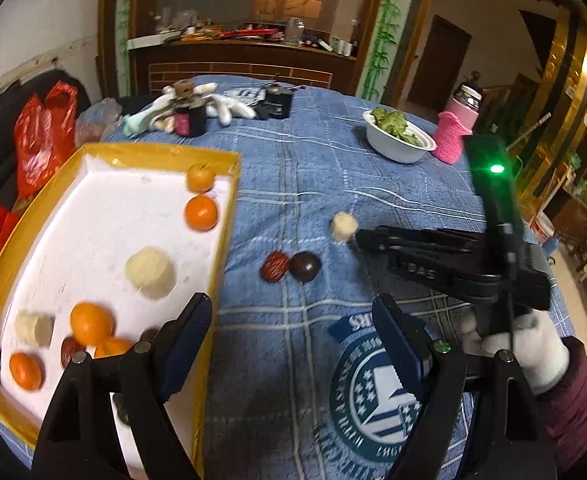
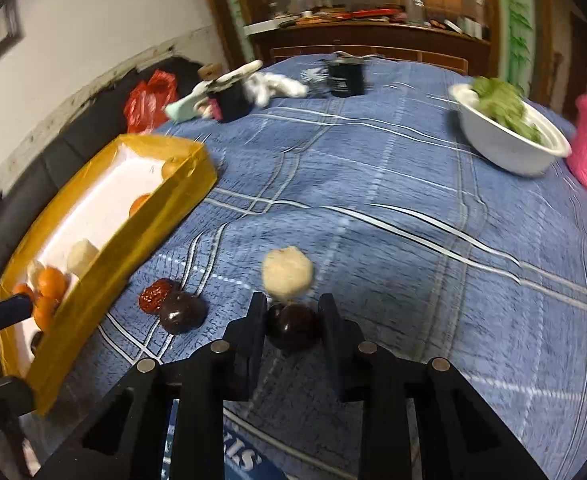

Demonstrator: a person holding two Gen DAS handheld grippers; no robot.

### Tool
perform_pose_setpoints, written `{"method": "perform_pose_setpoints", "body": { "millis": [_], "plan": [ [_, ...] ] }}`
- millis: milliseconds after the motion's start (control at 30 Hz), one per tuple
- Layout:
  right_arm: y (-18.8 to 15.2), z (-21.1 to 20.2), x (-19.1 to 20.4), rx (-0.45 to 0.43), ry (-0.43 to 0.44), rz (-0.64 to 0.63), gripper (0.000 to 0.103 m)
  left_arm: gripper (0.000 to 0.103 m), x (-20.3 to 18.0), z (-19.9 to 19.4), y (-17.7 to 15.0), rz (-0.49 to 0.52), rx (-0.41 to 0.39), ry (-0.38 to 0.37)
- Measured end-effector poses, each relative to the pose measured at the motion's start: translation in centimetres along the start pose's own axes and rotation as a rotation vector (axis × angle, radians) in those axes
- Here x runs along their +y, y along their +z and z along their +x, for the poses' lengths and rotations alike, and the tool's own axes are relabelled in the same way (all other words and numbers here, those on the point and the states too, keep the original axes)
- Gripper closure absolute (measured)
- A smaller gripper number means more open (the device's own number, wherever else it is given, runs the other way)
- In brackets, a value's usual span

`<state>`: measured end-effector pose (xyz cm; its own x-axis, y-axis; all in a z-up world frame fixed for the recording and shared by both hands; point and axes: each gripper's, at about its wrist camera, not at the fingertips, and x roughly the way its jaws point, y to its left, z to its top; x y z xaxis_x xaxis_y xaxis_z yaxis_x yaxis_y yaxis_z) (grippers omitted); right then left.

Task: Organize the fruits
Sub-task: 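Grasp a dark plum with the right tool while the left tool grasps a yam piece, then carry the plum and yam piece into the white tray and release them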

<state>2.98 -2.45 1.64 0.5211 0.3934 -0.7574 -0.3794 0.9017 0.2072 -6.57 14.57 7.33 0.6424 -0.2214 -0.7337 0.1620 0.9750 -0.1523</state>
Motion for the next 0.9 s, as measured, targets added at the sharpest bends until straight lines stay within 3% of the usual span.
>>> {"method": "perform_pose_setpoints", "body": {
  "millis": [133,267,400,600,667,733,900],
  "plan": [
    [-0.6,-3.3,-2.1,-0.071,-0.013,0.085,0.074,0.022,-2.0,2.0,1.9,0.051,0.004,-0.035],
    [-1.5,-4.6,-4.6,-0.106,-0.007,0.183,0.074,0.022,-4.0,6.1,3.7,0.087,0.060,-0.054],
    [-1.8,-4.3,-6.3,-0.091,0.000,0.253,0.074,0.038,-5.5,9.7,4.9,0.147,0.083,0.001],
    [-1.7,-4.4,-6.9,-0.095,0.011,0.275,0.074,0.038,-6.8,13.9,5.2,0.226,0.137,0.078],
    [-1.8,-4.4,-6.8,-0.097,0.012,0.272,0.073,0.046,-7.1,14.6,4.7,0.242,0.153,0.084],
    [-1.8,-4.4,-6.7,-0.098,0.009,0.267,0.073,0.074,-7.0,14.3,4.7,0.237,0.133,0.132],
    [-1.8,-4.4,-6.8,-0.108,-0.010,0.264,0.074,0.076,-4.7,11.7,4.9,0.109,0.108,0.050]
  ]
}}
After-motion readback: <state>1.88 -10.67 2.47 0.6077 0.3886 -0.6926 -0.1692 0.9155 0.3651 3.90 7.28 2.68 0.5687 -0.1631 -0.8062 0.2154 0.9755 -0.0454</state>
